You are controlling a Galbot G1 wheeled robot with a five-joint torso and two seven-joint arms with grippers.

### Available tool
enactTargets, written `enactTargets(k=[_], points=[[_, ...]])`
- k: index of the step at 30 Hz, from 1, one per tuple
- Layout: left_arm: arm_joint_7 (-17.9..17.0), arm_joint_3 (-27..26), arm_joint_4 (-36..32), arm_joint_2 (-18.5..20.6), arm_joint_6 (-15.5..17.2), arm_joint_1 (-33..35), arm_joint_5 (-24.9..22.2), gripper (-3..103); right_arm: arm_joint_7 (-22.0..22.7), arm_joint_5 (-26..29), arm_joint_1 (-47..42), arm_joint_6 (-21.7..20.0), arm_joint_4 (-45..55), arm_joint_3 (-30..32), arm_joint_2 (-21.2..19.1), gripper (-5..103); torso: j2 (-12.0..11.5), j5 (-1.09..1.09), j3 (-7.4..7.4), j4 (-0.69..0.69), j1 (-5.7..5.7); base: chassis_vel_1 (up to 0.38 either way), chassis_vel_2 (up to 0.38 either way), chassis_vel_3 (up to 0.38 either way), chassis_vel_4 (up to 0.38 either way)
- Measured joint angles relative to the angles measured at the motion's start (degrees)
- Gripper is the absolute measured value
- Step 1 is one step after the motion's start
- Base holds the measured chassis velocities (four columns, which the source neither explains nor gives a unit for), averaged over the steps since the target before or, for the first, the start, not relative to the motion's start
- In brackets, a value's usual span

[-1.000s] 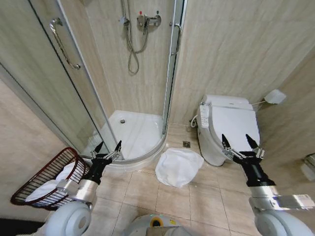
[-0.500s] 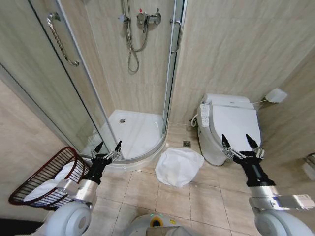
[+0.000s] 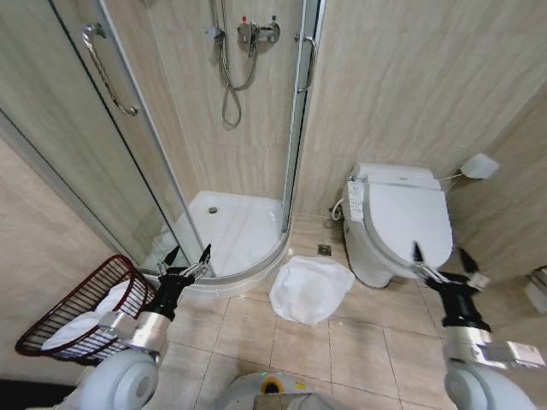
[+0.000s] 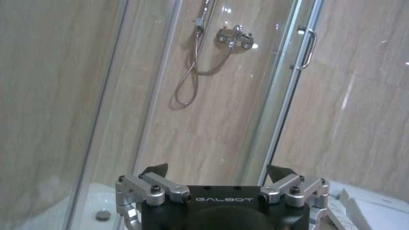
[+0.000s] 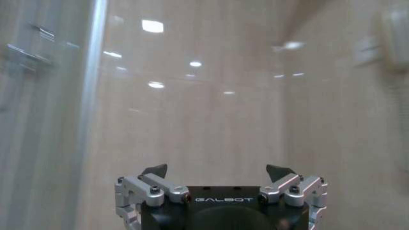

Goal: Discard the used towel into the hamper.

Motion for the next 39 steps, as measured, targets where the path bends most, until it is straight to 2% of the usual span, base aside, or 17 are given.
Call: enactTargets(k=[9, 10, 11, 13, 14, 16, 17, 18, 21, 24, 26, 33, 39], points=[[0.0, 0.0, 0.0, 0.0, 0.0, 0.0, 0.0, 100, 0.6, -0.1, 0.7, 0.4, -1.0, -0.1, 0.0, 100, 0.1, -0.03, 0.06, 0.00, 0.05, 0.000, 0.000, 0.000, 0.000], [0.0, 0.0, 0.0, 0.0, 0.0, 0.0, 0.0, 100, -2.4, 2.3, 2.5, -3.0, 0.4, -2.3, -0.2, 100, 0.1, -0.01, 0.07, -0.05, 0.05, 0.000, 0.000, 0.000, 0.000], [0.0, 0.0, 0.0, 0.0, 0.0, 0.0, 0.0, 100, -4.0, 3.6, 3.6, -4.8, 1.3, -3.5, -0.4, 100, 0.2, 0.01, 0.07, 0.05, 0.06, 0.000, 0.000, 0.000, 0.000], [0.0, 0.0, 0.0, 0.0, 0.0, 0.0, 0.0, 100, -5.0, 4.4, 4.1, -5.9, 1.9, -4.2, -0.5, 100, 0.2, -0.05, 0.08, 0.06, 0.07, 0.000, 0.000, 0.000, 0.000], [0.0, 0.0, 0.0, 0.0, 0.0, 0.0, 0.0, 100, -5.5, 4.5, 5.7, -7.7, 1.1, -5.9, -1.7, 100, 0.2, -0.07, 0.08, 0.01, 0.07, 0.000, 0.000, 0.000, 0.000], [0.0, 0.0, 0.0, 0.0, 0.0, 0.0, 0.0, 100, -5.4, 4.6, 6.6, -8.6, 0.2, -6.9, -2.9, 100, 0.2, -0.05, 0.10, 0.05, 0.08, 0.000, 0.000, 0.000, 0.000], [0.0, 0.0, 0.0, 0.0, 0.0, 0.0, 0.0, 100, -4.8, 4.4, 7.6, -9.6, -1.4, -8.1, -4.0, 100, 0.2, 0.01, 0.11, 0.04, 0.09, 0.000, 0.000, 0.000, 0.000], [0.0, 0.0, 0.0, 0.0, 0.0, 0.0, 0.0, 100, -4.5, 4.2, 8.2, -10.1, -2.8, -8.7, -4.6, 100, 0.2, -0.07, 0.11, 0.02, 0.09, 0.000, 0.000, 0.000, 0.000], [0.0, 0.0, 0.0, 0.0, 0.0, 0.0, 0.0, 100, -4.0, 4.7, 8.8, -10.8, -5.5, -10.3, -5.4, 100, 0.2, 0.00, 0.11, 0.02, 0.09, 0.000, 0.000, 0.000, 0.000], [0.0, 0.0, 0.0, 0.0, 0.0, 0.0, 0.0, 100, -4.0, 5.3, 9.6, -11.1, -9.3, -12.7, -6.8, 100, 0.2, -0.03, 0.12, 0.00, 0.10, 0.000, 0.000, 0.000, 0.000], [0.0, 0.0, 0.0, 0.0, 0.0, 0.0, 0.0, 100, -4.3, 6.3, 11.7, -11.3, -14.6, -15.9, -8.8, 100, 0.2, -0.02, 0.13, 0.01, 0.10, 0.000, 0.000, 0.000, 0.000], [0.0, 0.0, 0.0, 0.0, 0.0, 0.0, 0.0, 100, -7.4, 10.4, 18.8, -13.1, -29.5, -22.9, -13.6, 100, 0.3, -0.02, 0.14, 0.02, 0.12, 0.000, 0.000, 0.000, 0.000], [0.0, 0.0, 0.0, 0.0, 0.0, 0.0, 0.0, 100, -9.5, 10.8, 23.2, -13.4, -38.2, -26.9, -15.1, 100, 0.3, -0.03, 0.15, 0.02, 0.12, 0.000, 0.000, 0.000, 0.000]])
